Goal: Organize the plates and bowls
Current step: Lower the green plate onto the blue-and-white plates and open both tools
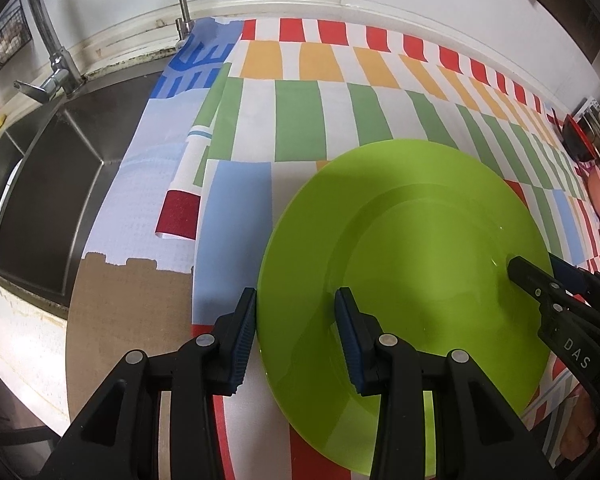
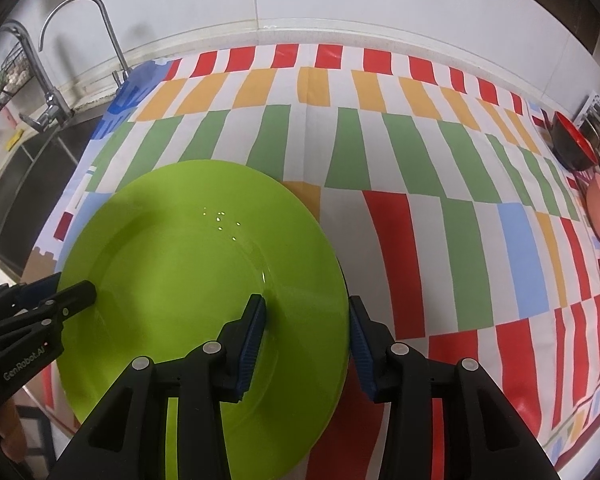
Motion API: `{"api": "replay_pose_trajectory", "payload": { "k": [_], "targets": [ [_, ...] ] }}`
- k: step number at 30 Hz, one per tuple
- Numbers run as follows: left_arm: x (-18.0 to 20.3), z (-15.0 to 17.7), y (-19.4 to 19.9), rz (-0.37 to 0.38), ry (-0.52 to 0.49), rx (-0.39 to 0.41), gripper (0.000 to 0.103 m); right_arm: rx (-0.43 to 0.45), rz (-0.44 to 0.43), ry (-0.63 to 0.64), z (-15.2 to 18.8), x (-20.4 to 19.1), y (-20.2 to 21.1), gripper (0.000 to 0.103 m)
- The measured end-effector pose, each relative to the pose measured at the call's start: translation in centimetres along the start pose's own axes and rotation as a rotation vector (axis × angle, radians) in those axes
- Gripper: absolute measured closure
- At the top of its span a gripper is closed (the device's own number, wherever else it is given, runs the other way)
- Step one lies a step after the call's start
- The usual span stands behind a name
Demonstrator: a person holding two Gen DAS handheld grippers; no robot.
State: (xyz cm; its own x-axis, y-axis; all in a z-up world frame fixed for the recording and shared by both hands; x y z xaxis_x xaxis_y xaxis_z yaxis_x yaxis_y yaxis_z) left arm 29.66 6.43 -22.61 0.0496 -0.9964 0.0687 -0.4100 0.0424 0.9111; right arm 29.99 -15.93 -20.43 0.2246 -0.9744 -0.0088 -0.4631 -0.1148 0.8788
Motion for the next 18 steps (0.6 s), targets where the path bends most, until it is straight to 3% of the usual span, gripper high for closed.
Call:
{"api": "replay_pose_trajectory", "payload": {
  "k": [5,8,18],
  "targets": [
    [0.1,-0.3,0.0,0.027,0.005,0.0,0.059,-0.004,0.02,0.018,0.1,0.0,-0.2,0.06],
    [0.0,-0.5,0.2,0.021,0.004,0.01,0.051,0.004,0.04,0.018,0.1,0.2,0.0,0.051],
    [1.6,-1.9,2.6,0.021,-0.058,0.091,0.042,0.069,0.025,-0.008,-0.8,0.8,2.5,0.049]
  ]
}}
Point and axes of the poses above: each gripper's, at about its wrist camera, not at the fingertips, and y roughly against the way its jaws point, x to its right, z to its underside, the point moved 9 cm from there along -y, roughly the way its jaws point
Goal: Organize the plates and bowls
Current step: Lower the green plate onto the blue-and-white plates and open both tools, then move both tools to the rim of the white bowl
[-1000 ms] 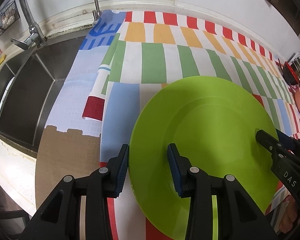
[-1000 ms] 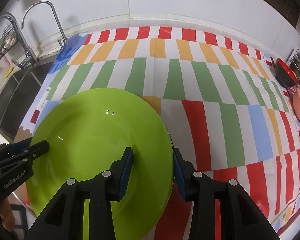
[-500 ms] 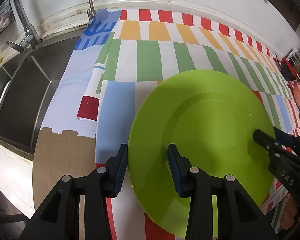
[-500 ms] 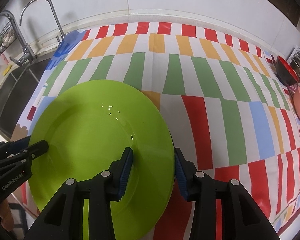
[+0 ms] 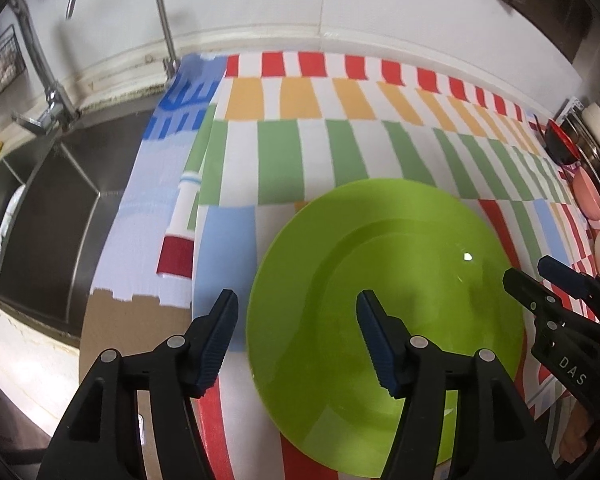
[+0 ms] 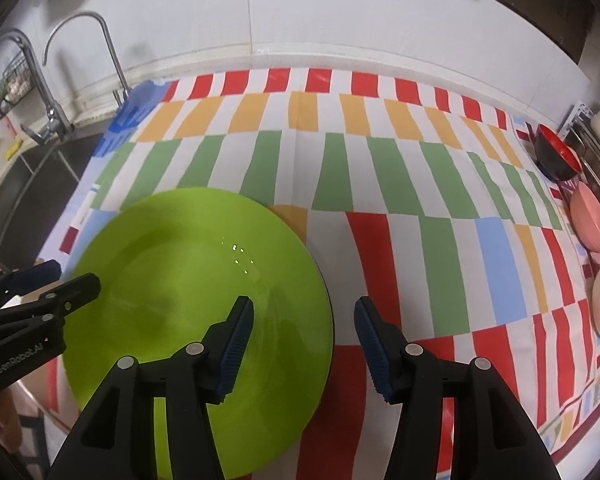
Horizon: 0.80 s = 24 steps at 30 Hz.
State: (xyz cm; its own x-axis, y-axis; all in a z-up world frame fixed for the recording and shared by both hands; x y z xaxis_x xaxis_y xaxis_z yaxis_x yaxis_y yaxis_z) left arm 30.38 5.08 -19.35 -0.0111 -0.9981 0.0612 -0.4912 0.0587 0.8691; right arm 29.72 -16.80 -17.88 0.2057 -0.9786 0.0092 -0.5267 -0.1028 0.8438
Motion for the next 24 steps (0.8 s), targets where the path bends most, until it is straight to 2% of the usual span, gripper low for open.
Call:
{"api": "replay_pose_trajectory", "payload": {
  "k": [6,12,24],
  "targets": [
    [2.1,-1.1,1.1,0.031,-0.053,0.033,0.04,0.034,-0.021,-0.047,-0.2,1.0,1.8,0.049],
    [5.1,-2.2,2.0,0.073,-0.108,0.055,0.04,0.073,0.006,-0.066,-0.6,2.8,3.5,0.049],
    [13.7,-4.5,2.6,0.155,-0.232,0.08,0.039,0.113,0.069,-0.128,-0.6,9.4,6.1,0.049]
  ]
}}
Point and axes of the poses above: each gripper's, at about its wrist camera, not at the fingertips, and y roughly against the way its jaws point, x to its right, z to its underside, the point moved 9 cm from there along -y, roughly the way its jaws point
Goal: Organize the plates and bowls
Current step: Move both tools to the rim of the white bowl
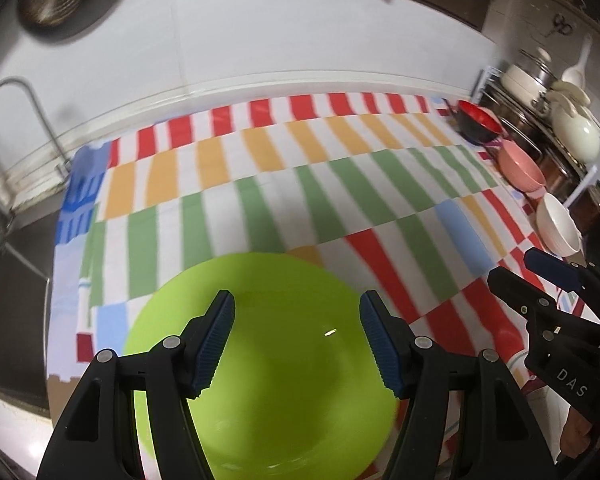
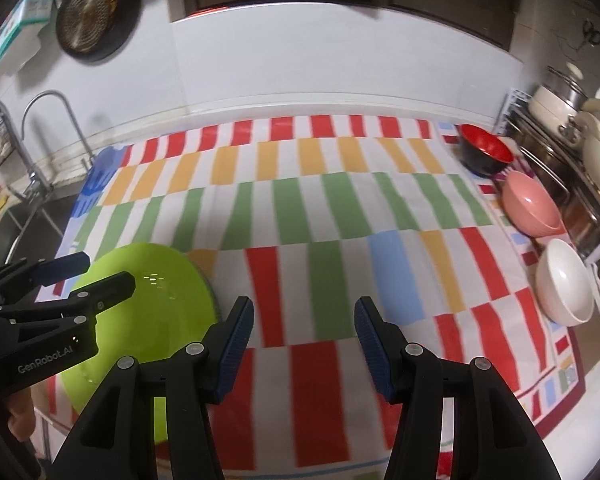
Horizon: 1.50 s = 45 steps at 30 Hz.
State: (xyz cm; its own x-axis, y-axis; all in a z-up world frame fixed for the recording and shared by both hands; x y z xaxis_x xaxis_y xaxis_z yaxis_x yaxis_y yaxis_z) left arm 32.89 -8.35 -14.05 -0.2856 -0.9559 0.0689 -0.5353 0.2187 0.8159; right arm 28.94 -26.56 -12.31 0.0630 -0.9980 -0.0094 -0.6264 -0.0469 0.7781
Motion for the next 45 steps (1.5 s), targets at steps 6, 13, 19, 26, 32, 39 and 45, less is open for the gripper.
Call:
{"api": "replay_pose_trajectory", "payload": {
  "k": [6,13,19,26,32,39,45],
  "targets": [
    [4.7,-1.9,-0.6,0.042,-0.062,0.008,0.038,0.002,0.024,-0.055,-0.2,4.4,0.4,0.049],
    [10.3,-3.9,-1.0,0.085,-0.13,0.026,0.037,0.015,0.062,-0.134,-0.3,10.2,1.3,0.049],
    [15.5,-5.7,-1.1,0.131,-0.184,0.048,0.036,0.042,0.103,-0.192,-0.3,14.9,2.2,0.049],
    [20.7,-7.6,-1.3,0.164,-0.236,0.079,0.036,0.077,0.162,-0.252,-0.4,20.3,3.0,0.049],
    [24.9,-8.8,-2.1,0.185,-0.279,0.077,0.036,0.09,0.205,-0.305,-0.3,24.6,3.3,0.049],
    [29.2,-9.6,-3.4,0.212,-0.328,0.06,0.037,0.084,0.245,-0.364,0.2,29.0,3.3,0.049],
    [32.7,-10.0,-4.8,0.228,-0.366,0.041,0.037,0.073,0.288,-0.417,1.1,32.8,2.9,0.049]
  ]
}}
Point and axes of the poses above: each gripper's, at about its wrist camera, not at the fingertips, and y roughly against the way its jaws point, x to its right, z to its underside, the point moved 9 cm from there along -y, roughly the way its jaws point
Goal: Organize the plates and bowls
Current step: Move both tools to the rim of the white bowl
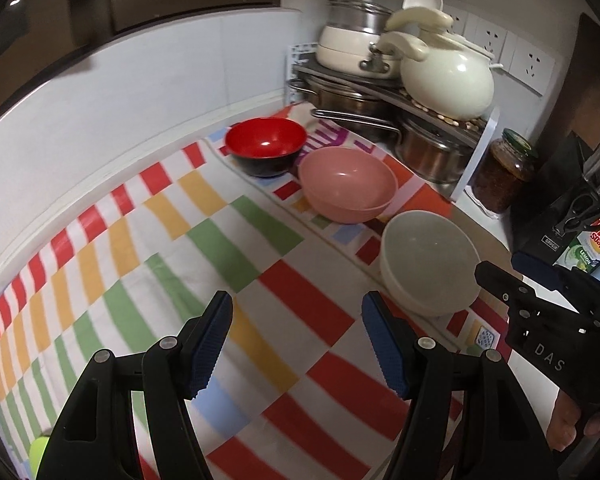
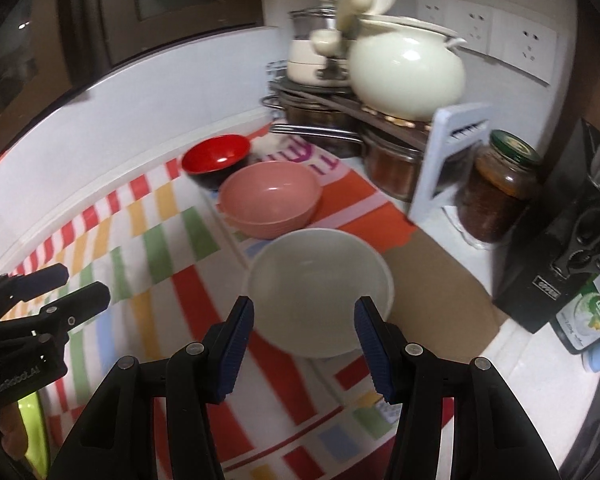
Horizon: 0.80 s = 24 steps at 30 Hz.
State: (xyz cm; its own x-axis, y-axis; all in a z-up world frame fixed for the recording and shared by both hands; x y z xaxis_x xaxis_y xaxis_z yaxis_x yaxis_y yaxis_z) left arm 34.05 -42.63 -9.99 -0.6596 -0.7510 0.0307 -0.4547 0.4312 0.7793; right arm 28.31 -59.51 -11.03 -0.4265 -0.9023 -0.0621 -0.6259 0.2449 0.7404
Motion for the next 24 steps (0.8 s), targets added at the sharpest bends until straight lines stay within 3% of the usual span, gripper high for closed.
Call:
{"api": "replay_pose_trajectory", "payload": {
  "k": [11,24],
  "targets": [
    [3.8,-1.9,-4.8,0.038,-0.062,-0.067,0.037,-0.04,0.054,-0.087,-0.6,4.8,-3.4,0.05],
    [6.9,-1.7,-11.0,0.075,-0.115,-0.175,0.037,-0.115,0.089,-0.162,0.4,7.5,-7.3,0.053]
  ]
}}
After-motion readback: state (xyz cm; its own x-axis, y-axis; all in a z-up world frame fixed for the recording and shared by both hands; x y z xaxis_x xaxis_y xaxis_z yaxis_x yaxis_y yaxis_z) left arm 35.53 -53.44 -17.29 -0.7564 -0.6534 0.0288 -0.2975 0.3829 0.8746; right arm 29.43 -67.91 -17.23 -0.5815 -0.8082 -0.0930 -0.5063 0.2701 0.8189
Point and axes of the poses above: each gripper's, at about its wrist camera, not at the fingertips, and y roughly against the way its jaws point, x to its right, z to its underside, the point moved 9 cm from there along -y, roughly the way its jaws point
